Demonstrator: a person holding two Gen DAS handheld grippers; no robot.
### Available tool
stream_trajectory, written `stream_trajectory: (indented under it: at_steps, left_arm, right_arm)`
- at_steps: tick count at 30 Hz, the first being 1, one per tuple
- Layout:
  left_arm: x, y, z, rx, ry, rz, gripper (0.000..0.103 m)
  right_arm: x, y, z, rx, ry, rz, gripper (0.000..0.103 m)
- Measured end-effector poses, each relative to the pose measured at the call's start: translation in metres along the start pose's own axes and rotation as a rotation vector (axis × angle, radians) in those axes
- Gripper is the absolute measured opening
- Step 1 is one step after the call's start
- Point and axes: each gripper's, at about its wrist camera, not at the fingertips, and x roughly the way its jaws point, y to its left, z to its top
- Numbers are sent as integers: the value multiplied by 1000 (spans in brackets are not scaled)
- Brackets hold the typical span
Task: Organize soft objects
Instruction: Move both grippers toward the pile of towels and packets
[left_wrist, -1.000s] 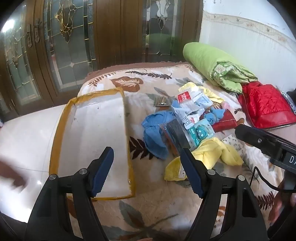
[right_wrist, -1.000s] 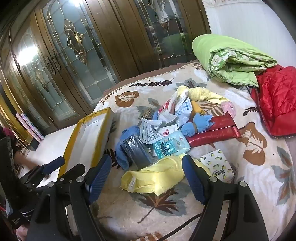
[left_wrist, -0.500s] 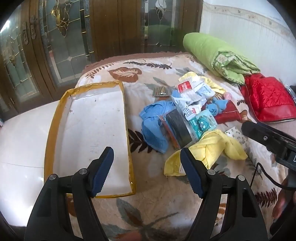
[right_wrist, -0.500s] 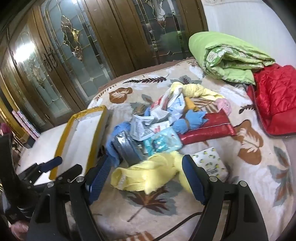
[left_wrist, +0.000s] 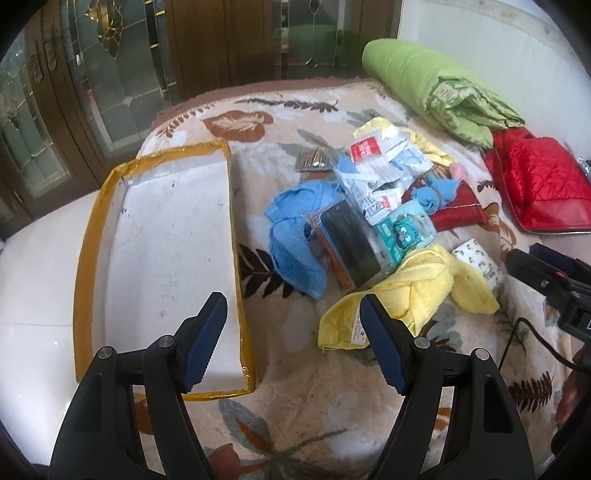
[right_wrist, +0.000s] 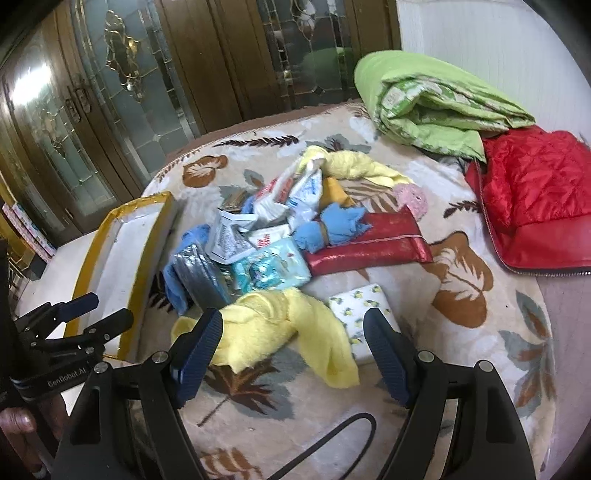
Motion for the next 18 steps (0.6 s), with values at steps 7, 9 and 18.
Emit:
stream_trajectory:
  at_steps: [7, 9, 18]
  left_arm:
    - [10, -11, 4, 44, 30, -15, 75]
    - [11, -16, 4, 68, 34, -20, 75]
    - [24, -1, 10, 33, 70, -2, 75]
  right_arm:
    - [14, -15, -7, -4, 58, -19, 80]
    - [16, -16, -7, -5, 66, -19, 80]
    - [22, -15, -4, -47, 95, 23, 80]
